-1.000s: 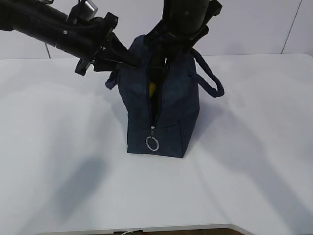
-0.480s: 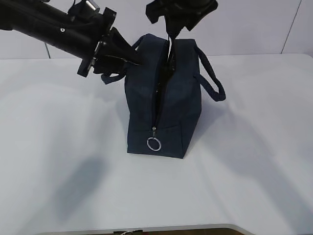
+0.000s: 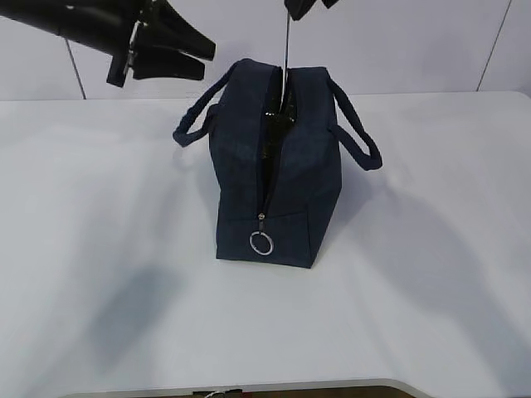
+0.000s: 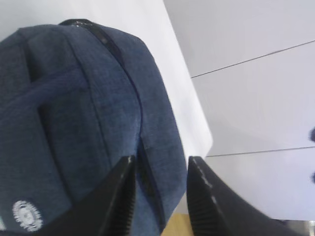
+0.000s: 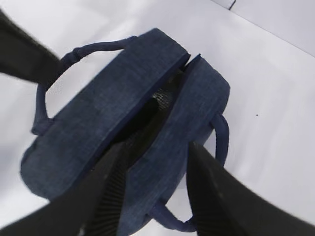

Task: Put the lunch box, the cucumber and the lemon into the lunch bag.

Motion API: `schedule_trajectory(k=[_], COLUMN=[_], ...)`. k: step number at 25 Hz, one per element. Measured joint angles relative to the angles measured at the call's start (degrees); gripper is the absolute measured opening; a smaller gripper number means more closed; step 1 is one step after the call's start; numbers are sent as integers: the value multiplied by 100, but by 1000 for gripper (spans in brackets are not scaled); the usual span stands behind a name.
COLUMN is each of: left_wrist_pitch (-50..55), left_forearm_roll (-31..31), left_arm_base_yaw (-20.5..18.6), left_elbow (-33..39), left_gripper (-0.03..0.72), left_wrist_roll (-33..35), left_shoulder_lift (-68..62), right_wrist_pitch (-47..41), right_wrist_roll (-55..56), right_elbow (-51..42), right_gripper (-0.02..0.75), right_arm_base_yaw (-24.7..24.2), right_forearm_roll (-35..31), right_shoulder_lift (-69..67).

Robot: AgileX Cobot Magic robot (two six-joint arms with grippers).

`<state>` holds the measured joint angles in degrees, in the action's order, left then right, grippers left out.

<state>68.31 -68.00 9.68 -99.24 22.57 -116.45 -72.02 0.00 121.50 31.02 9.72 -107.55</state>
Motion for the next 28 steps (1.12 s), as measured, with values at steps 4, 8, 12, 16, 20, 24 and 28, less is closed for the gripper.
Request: schedule_trajectory(k=[4,8,12,16,20,24,28], left_wrist_pitch=[46,67,125,203,257,294,305], left_forearm_roll=[11,601,1970,3291,4048,4236,4268], left_arm_base_yaw=[-33,-33,-33,-33,-33,-33,-33], left_elbow=[-427,-735,-786,-796,-796,-692,-290], left_gripper=[253,253,253,252,252,251,251], left_wrist_roll=[0,-207,-576,-941,-1149,-1192,-1214], left_shoulder_lift=[0,12,299,825,1358,1815,2221], right_wrist_pitch=[-10,-10,-19,-19,14,764,1892], right_wrist_roll=[0,-45,-160,-242,-263,-270,-270], right_elbow=[0,0,0,-234,-970,-2066,-3295], right_gripper=[336,336,335,335,335,335,335], right_arm_base_yaw=[0,0,0,0,0,0,0], right_forearm_roll=[-209,-259,-271,-273,-294,-343,-386], right_shoulder_lift=[191,373,594,854,1270,2025,2870])
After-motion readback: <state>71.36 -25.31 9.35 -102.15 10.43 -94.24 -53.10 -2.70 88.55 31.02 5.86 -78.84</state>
